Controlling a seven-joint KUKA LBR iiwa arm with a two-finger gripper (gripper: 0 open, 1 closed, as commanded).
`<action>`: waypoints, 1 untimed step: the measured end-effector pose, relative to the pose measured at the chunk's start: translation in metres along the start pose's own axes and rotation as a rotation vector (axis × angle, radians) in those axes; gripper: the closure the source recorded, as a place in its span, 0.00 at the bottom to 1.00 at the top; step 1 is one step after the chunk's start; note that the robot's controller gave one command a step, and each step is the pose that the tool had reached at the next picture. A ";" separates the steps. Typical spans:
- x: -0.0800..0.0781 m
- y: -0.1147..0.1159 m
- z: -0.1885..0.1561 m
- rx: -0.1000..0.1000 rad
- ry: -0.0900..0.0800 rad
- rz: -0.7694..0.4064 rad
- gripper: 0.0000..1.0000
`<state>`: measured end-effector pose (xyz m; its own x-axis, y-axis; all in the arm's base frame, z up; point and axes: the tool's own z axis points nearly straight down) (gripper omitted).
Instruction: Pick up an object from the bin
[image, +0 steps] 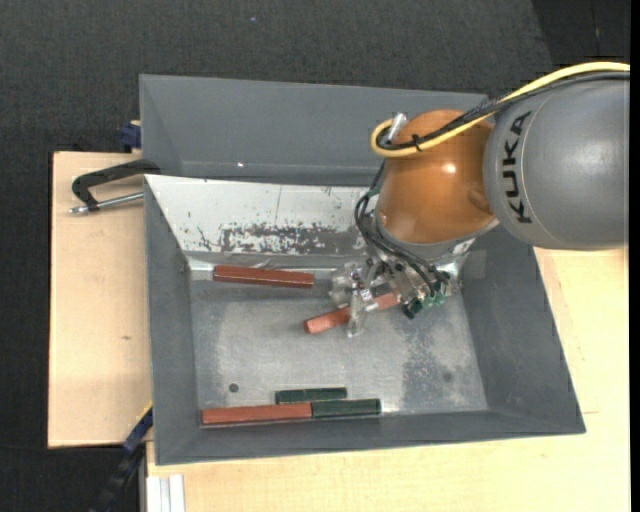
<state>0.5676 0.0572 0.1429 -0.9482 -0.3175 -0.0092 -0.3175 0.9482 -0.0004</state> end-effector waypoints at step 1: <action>0.001 0.000 -0.006 -0.001 0.006 0.000 1.00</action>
Offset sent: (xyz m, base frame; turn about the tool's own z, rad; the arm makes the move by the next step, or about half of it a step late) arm -0.0001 0.0001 0.0553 0.0000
